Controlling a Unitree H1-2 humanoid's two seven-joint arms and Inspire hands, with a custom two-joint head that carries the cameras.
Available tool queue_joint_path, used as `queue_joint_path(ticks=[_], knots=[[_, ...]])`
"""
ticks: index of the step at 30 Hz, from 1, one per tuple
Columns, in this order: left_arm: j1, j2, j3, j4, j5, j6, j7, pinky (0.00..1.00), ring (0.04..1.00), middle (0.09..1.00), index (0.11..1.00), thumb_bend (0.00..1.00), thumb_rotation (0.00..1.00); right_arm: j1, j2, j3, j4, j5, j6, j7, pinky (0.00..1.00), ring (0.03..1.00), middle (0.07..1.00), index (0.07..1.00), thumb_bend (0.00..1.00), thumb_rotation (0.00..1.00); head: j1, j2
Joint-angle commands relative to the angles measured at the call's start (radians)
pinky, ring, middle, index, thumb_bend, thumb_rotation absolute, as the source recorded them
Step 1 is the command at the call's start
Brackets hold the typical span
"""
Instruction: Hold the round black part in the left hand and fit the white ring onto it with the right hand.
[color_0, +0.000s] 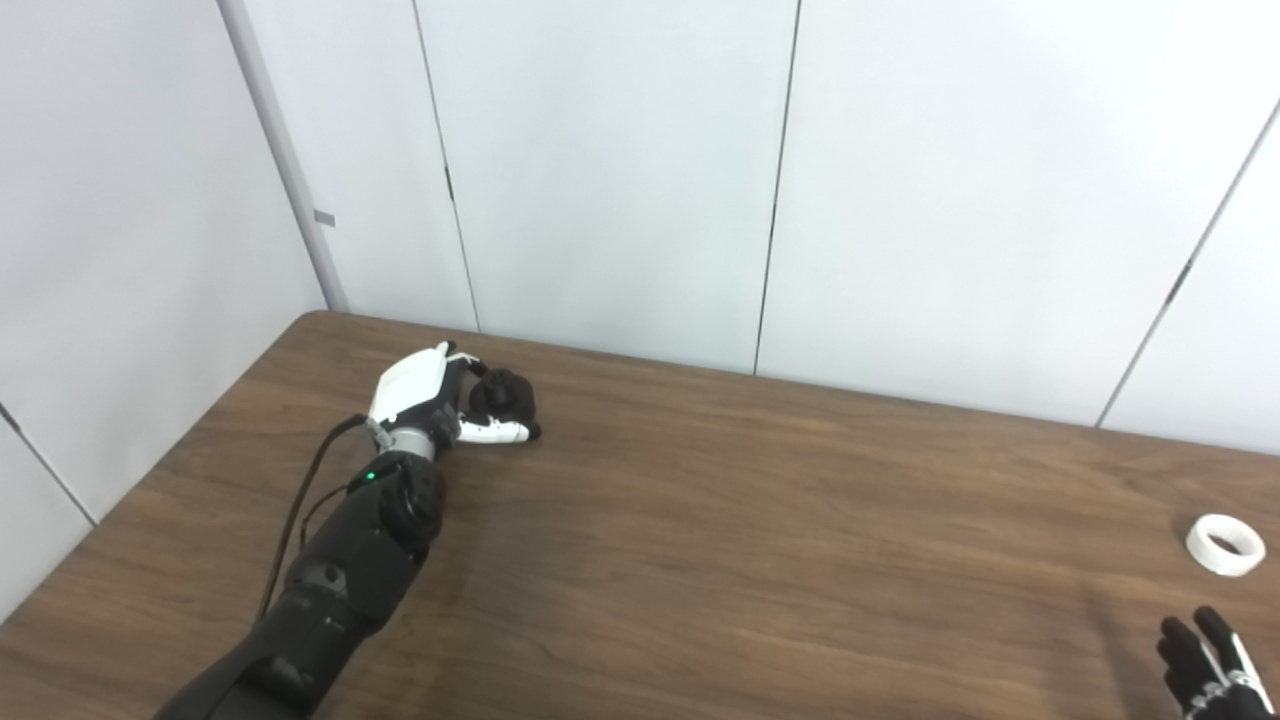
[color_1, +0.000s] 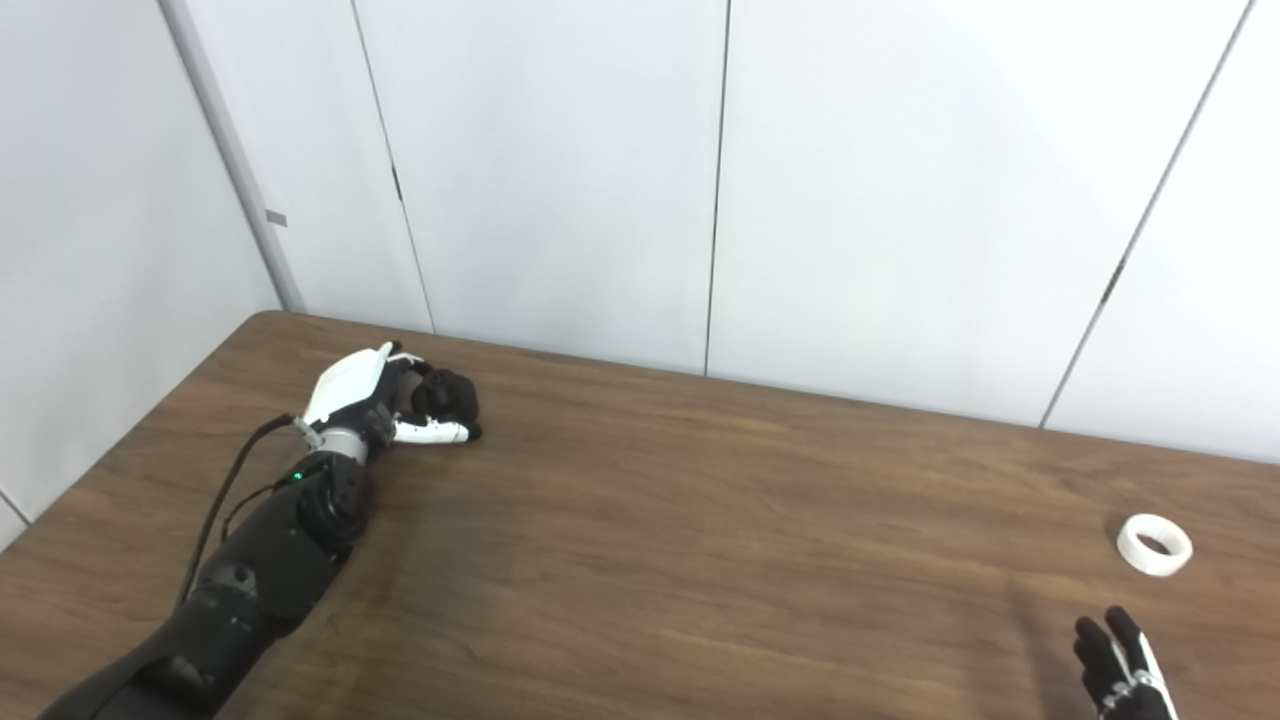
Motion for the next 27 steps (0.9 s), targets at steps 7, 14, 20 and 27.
queue_joint_path(ticks=[7,14,20,27], knots=[[-0.046,0.002,-0.002,0.009,-0.005,-0.028,-0.003,1.00,1.000,0.991,0.784,0.97,0.24,0.066,0.018,0.012,0.051,0.000,0.019,-0.004,1.00,0.964,0.940,0.965,0.55,1.00,-0.002,0.001],[-0.050,0.002,-0.008,0.016,-0.007,-0.033,0.000,1.00,1.000,0.987,0.774,0.97,0.24,0.066,0.022,0.012,0.047,-0.002,0.030,-0.007,1.00,0.969,0.936,0.959,0.56,1.00,-0.005,0.001],[-0.052,0.004,-0.009,0.023,-0.009,-0.043,0.001,1.00,1.000,0.982,0.768,0.96,0.24,0.065,0.025,0.011,0.043,0.000,0.037,-0.007,0.99,0.960,0.933,0.959,0.55,1.00,-0.007,0.002],[-0.050,0.004,-0.008,0.018,-0.011,-0.047,0.000,1.00,1.000,0.979,0.754,0.94,0.23,0.069,0.025,0.011,0.037,-0.005,0.045,-0.008,0.98,0.961,0.938,0.964,0.55,1.00,-0.007,0.002]])
